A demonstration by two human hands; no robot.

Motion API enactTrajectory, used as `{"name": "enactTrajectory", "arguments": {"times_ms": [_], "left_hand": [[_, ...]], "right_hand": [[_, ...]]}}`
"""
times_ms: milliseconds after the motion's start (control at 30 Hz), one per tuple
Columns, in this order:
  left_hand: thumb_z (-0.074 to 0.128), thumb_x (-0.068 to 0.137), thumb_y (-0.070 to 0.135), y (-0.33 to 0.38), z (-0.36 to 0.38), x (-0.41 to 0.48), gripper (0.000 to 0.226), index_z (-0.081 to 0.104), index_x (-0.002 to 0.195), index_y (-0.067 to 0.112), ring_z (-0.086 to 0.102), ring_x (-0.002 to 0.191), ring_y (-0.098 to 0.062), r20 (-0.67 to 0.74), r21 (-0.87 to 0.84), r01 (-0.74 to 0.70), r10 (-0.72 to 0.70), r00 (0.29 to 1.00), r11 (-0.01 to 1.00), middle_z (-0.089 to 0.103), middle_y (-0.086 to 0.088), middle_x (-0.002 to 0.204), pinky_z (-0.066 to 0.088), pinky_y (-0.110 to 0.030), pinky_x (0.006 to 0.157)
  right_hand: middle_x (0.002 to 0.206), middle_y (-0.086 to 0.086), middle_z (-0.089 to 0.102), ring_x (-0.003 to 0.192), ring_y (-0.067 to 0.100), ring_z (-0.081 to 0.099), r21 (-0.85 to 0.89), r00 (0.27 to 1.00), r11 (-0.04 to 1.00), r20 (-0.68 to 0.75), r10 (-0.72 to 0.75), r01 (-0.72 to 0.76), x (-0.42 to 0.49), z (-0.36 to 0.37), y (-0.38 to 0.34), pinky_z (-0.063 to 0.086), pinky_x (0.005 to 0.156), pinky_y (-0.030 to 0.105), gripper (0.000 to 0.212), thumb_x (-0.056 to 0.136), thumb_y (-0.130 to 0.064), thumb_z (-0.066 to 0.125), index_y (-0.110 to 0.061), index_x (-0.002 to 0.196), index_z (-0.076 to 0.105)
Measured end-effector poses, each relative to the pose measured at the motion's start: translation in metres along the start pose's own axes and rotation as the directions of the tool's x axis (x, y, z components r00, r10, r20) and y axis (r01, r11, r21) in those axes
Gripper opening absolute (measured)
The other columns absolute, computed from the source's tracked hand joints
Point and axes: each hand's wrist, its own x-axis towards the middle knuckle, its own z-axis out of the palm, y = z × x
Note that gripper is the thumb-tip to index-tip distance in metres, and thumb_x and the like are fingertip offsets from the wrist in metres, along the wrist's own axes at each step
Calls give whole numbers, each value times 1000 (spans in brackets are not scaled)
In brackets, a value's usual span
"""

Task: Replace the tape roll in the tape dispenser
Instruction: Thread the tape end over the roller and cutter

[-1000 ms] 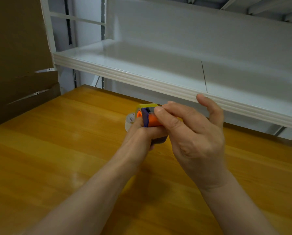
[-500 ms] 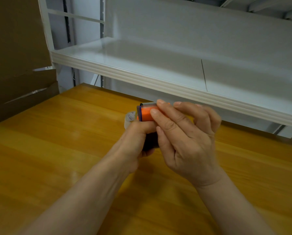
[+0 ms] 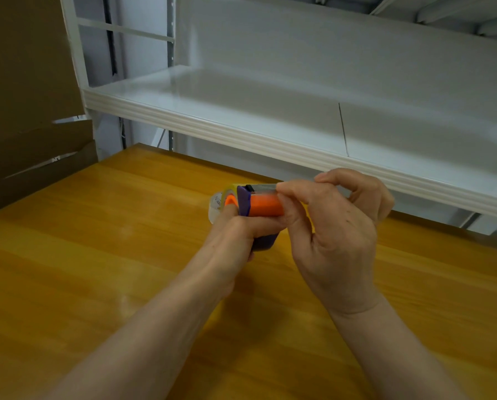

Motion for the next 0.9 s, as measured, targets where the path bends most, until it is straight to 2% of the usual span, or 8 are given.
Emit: {"name": "enactTrajectory", "arguments": {"times_ms": [133,233,300,367,433,500,667,900], "left_hand": [[77,60,32,-1,1,0,45,65,103,32,68,95,-25,-16,-11,-4,4,1000,1000,72,2,90,43,-35,74],[80,72,23,2,1,-1,35,65,103,31,67,87,-18,-10,-16,-25,25,1000,1000,71,1,90,44,-22,66],[78,77,22,3,0,0,31,67,105,31,65,81,-12,-19,8,-54,54,998,999,69,1,91,44,-14,59],[80,69,30,3,-2,1,38,69,105,34,65,82,-13,-47,33,-80,81,996,996,69,-3,97,43,-16,60],[78,63,37,2,-3,2,41,70,104,38,67,90,-17,-67,46,-108,111,992,993,70,-5,106,43,-21,65],[77,62,40,2,-4,2,42,71,103,40,68,94,-18,-73,57,-134,138,988,989,71,-3,106,42,-26,69],[77,64,40,2,-5,3,42,70,105,45,67,99,-20,-55,55,-199,202,978,978,66,-6,116,43,-25,72],[78,51,53,-4,-5,8,66,67,114,39,62,112,-30,-42,62,-228,231,972,972,57,-15,130,43,-26,76]], "right_hand": [[82,-10,74,100,21,61,1,1000,1000,-9,12,-12,0,2,2,40,87,47,9,93,-25,73,-18,91,78],[89,-12,73,98,25,66,79,996,995,63,60,-65,0,3,3,46,85,54,10,95,-25,70,-18,95,77],[89,-22,61,101,21,59,142,982,976,113,149,-164,3,0,1,45,85,51,8,92,-25,71,-19,96,75],[92,-27,54,104,19,54,230,946,925,189,264,-304,8,-5,-1,46,86,46,11,86,-28,72,-26,97,71],[96,-21,60,106,18,54,325,896,845,282,342,-425,12,-8,-2,45,91,28,19,84,-27,75,-34,98,65],[99,-20,62,107,13,55,356,871,806,328,367,-473,16,-10,-2,38,88,11,26,84,-23,77,-38,98,60],[100,-14,62,107,14,58,408,849,757,375,371,-511,20,-12,-2,38,88,11,26,84,-23,75,-39,96,59],[98,-16,63,106,14,57,418,826,739,453,334,-528,27,-21,0,38,88,9,26,84,-22,71,-42,91,57]]}}
